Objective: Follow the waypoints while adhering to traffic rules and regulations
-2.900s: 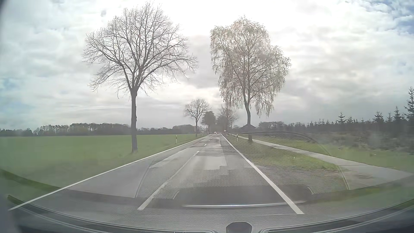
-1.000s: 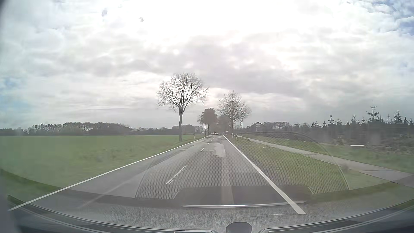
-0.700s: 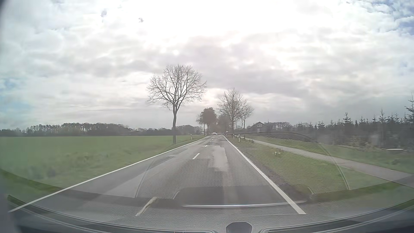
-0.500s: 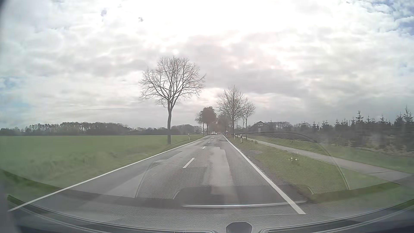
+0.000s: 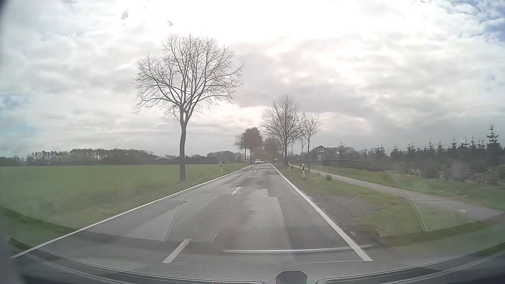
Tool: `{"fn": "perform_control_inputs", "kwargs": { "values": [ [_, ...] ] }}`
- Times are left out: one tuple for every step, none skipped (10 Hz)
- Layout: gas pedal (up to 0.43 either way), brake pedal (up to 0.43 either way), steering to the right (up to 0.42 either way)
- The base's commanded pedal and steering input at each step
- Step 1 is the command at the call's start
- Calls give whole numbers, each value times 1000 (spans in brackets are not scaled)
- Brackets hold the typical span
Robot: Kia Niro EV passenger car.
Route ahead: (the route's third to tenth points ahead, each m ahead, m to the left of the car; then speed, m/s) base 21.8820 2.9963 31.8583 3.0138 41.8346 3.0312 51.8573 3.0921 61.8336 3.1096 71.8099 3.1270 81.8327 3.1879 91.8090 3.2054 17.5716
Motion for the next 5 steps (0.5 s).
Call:
{"fn": "perform_control_inputs", "kwargs": {
  "values": [
    [228, 0, 0],
    [228, 0, 0],
    [228, 6, 0],
    [228, 0, -1],
    [240, 0, -1]
  ]
}}
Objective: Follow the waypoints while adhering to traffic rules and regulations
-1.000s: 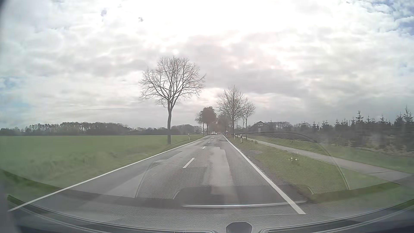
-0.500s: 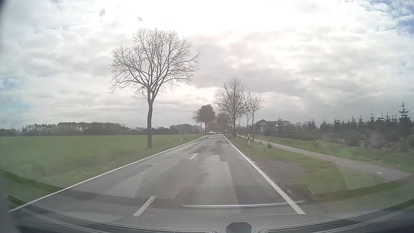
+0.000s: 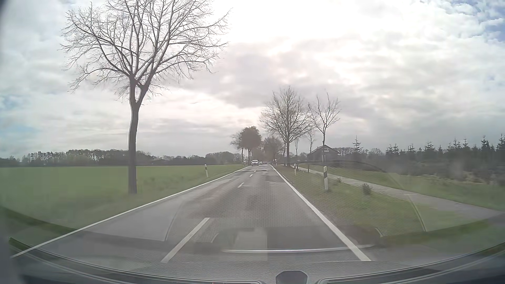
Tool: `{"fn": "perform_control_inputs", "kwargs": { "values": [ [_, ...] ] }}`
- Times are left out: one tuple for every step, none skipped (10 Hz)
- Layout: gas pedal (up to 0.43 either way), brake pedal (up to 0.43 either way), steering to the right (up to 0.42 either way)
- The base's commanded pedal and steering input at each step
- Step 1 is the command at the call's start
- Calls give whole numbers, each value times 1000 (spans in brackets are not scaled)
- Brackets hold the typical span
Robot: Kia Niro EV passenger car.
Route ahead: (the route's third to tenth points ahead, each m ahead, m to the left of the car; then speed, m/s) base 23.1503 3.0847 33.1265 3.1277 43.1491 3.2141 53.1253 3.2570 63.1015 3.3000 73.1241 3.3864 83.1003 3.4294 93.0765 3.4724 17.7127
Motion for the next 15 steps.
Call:
{"fn": "perform_control_inputs", "kwargs": {
  "values": [
    [240, 0, -1],
    [240, 6, -1],
    [240, 0, -1],
    [240, 0, -1],
    [240, 0, -1],
    [240, 0, -1],
    [240, 0, -1],
    [240, 0, -1],
    [240, 6, -1],
    [240, 0, -1],
    [240, 0, -2],
    [240, 0, -3],
    [240, 0, -3],
    [240, 0, -4],
    [240, 0, -4]
  ]
}}
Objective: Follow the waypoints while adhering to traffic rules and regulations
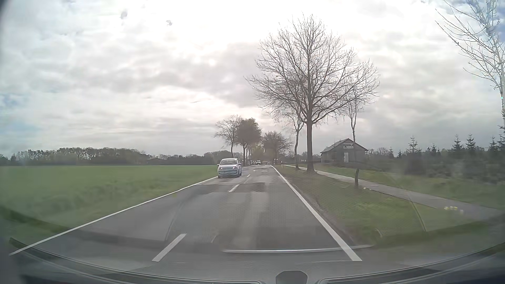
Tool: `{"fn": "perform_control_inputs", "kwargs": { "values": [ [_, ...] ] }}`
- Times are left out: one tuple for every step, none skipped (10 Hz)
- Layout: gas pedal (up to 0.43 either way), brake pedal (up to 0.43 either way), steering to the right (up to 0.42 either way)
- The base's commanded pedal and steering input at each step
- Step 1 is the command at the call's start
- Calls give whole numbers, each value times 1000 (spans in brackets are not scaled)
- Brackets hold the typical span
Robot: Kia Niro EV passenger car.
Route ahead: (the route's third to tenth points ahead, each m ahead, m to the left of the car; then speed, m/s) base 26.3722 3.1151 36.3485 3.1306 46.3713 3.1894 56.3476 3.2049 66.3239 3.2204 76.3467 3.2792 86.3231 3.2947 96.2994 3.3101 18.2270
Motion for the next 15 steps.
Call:
{"fn": "perform_control_inputs", "kwargs": {
  "values": [
    [240, 0, -4],
    [240, 6, -3],
    [228, 0, -2],
    [228, 0, -2],
    [220, 0, -2],
    [220, 0, -1],
    [209, 0, 0],
    [209, 0, 1],
    [209, 0, 2],
    [209, 0, 2],
    [209, 0, 2],
    [209, 0, 2],
    [209, 0, 2],
    [209, 6, 2],
    [209, 0, 2]
  ]
}}
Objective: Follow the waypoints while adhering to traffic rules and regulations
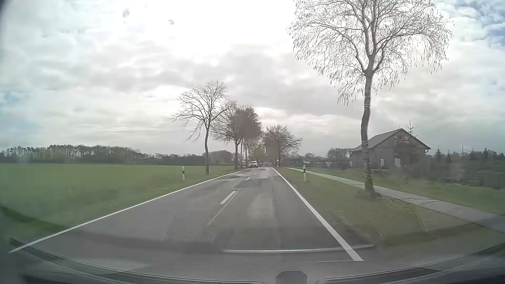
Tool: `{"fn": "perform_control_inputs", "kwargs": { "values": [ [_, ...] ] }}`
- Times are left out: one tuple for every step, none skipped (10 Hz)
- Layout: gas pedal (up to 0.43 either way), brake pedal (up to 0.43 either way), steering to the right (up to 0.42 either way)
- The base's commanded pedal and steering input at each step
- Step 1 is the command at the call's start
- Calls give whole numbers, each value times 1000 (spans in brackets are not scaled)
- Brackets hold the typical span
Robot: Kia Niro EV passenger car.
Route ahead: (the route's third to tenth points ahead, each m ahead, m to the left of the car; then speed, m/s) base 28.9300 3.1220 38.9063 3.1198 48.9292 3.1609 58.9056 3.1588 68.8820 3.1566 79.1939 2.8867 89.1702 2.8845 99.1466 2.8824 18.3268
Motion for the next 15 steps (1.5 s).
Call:
{"fn": "perform_control_inputs", "kwargs": {
  "values": [
    [209, 0, 2],
    [197, 0, 2],
    [197, 0, 2],
    [197, 0, 2],
    [189, 0, 2],
    [189, 6, 2],
    [189, 0, -1],
    [189, 0, -1],
    [189, 0, -2],
    [189, 0, -1],
    [189, 0, -2],
    [197, 6, -1],
    [197, 0, -1],
    [197, 0, -2],
    [197, 0, -2]
  ]
}}
